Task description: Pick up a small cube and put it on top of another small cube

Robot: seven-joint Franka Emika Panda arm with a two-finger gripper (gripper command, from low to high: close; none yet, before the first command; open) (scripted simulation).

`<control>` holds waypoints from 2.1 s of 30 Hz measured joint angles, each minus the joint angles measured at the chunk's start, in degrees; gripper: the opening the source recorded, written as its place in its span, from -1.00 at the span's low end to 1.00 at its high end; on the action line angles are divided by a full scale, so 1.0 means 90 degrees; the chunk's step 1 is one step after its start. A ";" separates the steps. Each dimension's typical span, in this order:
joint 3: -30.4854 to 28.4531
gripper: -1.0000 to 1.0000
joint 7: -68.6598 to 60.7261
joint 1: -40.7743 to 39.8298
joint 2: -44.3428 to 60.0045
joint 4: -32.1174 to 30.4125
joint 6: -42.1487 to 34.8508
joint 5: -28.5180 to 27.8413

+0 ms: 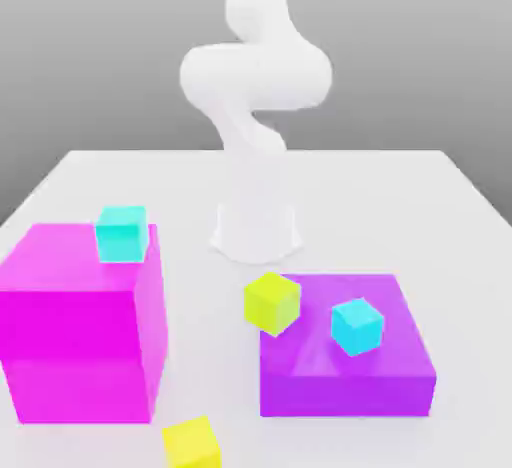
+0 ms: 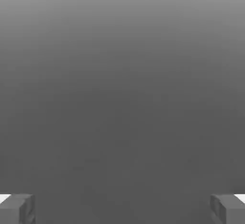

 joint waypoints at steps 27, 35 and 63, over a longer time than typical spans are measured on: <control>-0.1199 0.00 -0.3796 0.0497 0.6157 -0.0506 0.2103 0.0937; -0.0809 -1.00 -0.4203 0.0152 0.7450 -0.0313 0.3027 0.1291; -0.1158 -1.00 -0.0981 -0.0511 0.2675 -0.0957 -0.1001 -0.0227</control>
